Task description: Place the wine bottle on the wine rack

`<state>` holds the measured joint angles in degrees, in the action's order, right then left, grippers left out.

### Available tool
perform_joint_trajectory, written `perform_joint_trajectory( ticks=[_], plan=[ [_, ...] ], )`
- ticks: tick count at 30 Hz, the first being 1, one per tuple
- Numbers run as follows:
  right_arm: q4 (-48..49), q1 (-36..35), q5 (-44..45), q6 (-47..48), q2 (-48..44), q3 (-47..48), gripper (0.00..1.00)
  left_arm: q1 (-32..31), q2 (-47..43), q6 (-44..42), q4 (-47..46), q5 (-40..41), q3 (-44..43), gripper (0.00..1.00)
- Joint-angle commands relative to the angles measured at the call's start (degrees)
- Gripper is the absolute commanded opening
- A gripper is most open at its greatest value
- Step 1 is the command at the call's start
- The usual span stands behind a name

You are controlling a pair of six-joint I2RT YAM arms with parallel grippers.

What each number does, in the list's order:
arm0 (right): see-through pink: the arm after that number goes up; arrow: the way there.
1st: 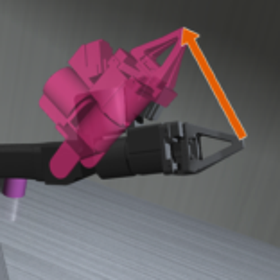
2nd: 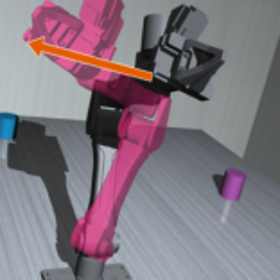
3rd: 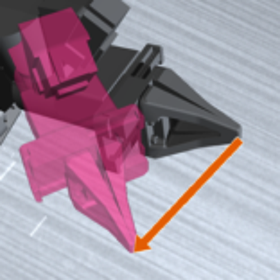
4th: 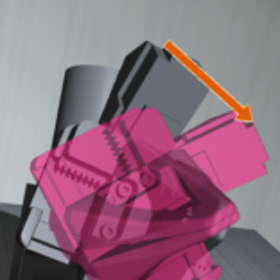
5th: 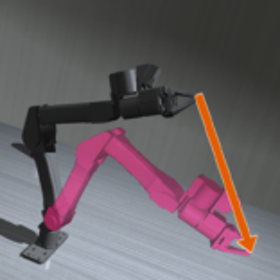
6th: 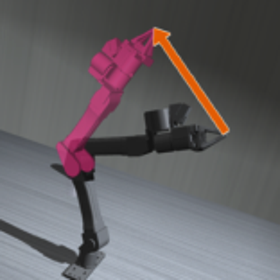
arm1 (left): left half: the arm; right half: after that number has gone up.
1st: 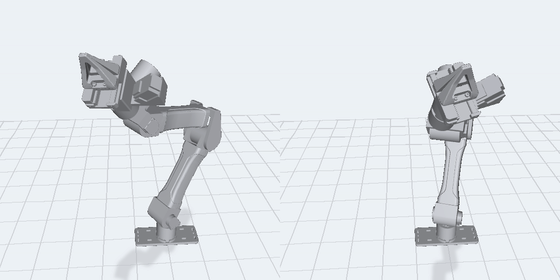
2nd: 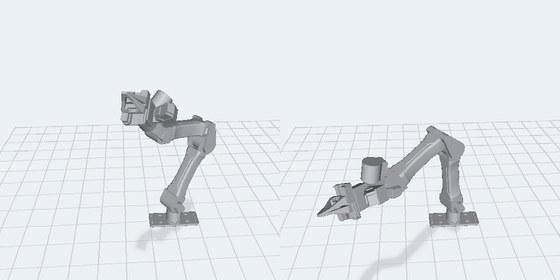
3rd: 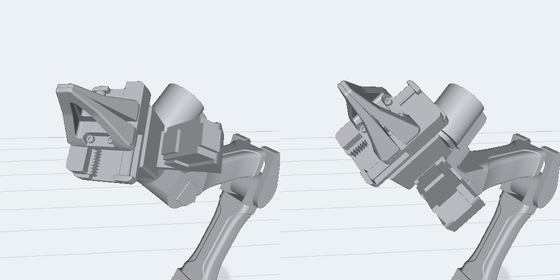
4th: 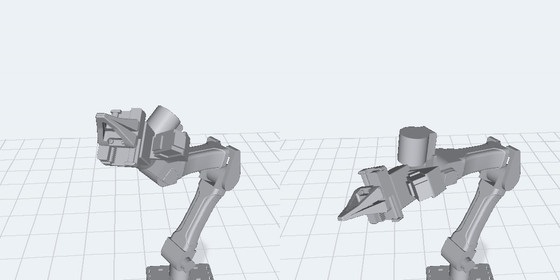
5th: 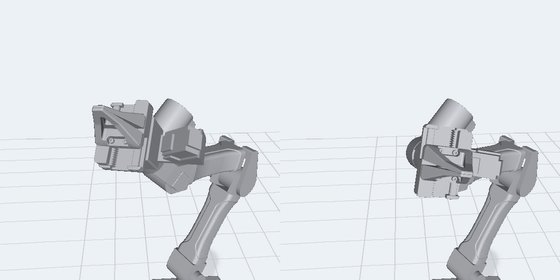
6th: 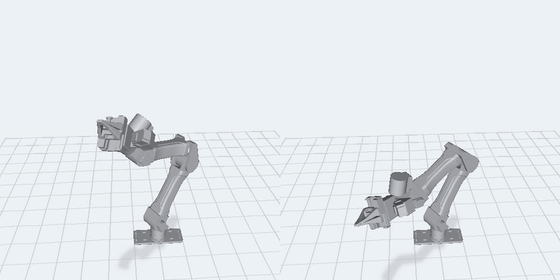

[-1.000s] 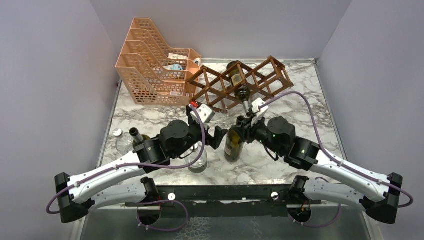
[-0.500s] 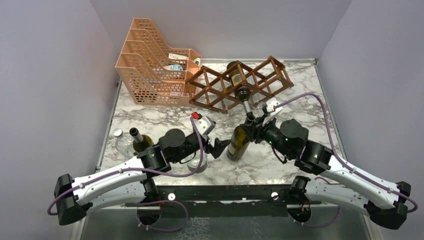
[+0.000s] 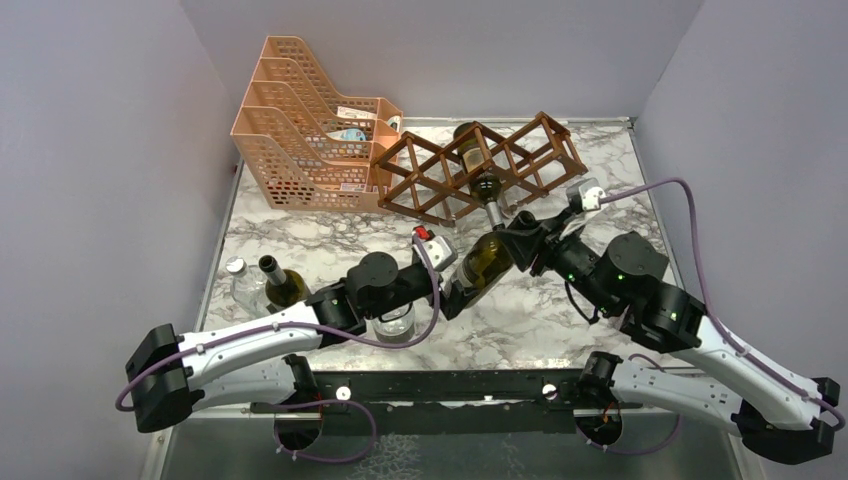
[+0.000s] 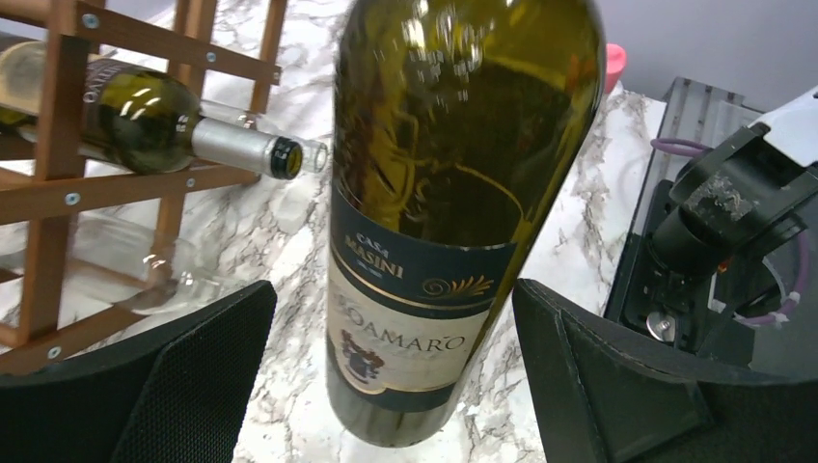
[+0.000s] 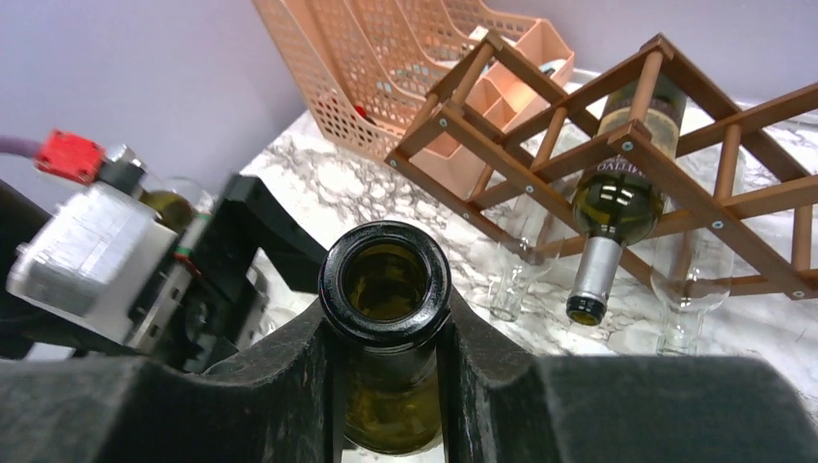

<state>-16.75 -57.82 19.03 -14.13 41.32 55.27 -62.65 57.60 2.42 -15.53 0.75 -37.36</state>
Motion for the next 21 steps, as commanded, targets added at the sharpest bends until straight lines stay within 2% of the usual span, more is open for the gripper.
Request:
perform_joint_trajectory(
  ticks=[1,4,13,21],
  plan=[
    [7.5,-0.4,-0.5,-2.2,-2.4,4.3,0.01,0.0,3.2,-2.2,-4.4,-5.8,-3.3,0.99],
    [8.4,-0.4,-1.1,-3.3,-3.0,5.4,0.01,0.0,4.9,-3.6,-5.4,-7.1,-4.0,0.99],
    [9.9,-0.4,-4.6,-3.0,-3.8,6.7,0.01,0.0,5.7,-6.9,-11.8,-4.0,-3.0,0.99],
    [11.9,-0.4,-11.4,-2.8,-5.7,5.1,0.01,0.0,4.9,-11.7,-16.1,-10.9,-1.1,0.99]
  ],
)
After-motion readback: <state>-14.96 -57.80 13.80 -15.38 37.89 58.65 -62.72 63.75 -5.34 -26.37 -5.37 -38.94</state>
